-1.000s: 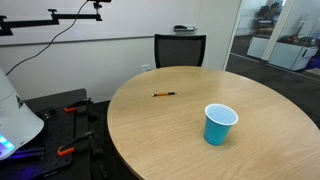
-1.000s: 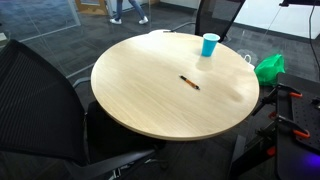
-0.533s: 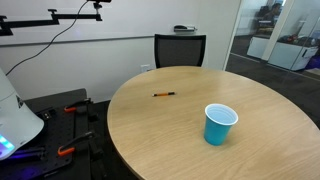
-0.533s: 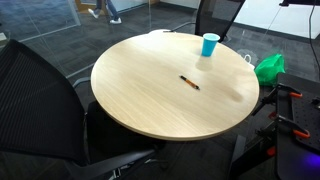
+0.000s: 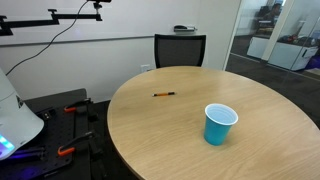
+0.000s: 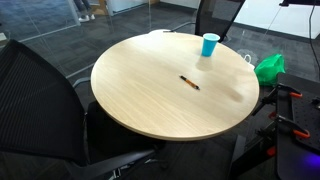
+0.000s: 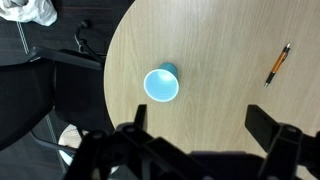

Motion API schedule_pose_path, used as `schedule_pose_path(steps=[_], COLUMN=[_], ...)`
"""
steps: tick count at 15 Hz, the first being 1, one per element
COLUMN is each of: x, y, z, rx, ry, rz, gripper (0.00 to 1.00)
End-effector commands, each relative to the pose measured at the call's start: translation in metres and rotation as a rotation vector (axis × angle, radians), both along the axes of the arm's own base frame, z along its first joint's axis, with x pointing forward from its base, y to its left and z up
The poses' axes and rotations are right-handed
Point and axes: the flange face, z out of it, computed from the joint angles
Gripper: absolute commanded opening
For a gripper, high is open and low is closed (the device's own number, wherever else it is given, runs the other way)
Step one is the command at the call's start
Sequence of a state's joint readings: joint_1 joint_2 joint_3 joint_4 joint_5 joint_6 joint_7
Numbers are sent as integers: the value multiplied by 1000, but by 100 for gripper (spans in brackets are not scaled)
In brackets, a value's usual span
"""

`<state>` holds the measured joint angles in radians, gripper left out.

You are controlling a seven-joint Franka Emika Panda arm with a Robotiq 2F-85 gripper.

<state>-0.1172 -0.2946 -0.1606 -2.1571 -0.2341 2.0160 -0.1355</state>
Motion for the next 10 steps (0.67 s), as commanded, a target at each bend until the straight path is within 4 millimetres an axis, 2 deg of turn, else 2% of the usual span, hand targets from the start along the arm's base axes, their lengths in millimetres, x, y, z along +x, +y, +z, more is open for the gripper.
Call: schedule_pose_path(steps=[1, 6, 10], x=[0, 31, 61], y=[0, -13, -27], z=[1, -25, -57], rx=[0, 53, 36], ry=[0, 58, 127], rz=[0, 8, 34], gripper=[100, 100, 100])
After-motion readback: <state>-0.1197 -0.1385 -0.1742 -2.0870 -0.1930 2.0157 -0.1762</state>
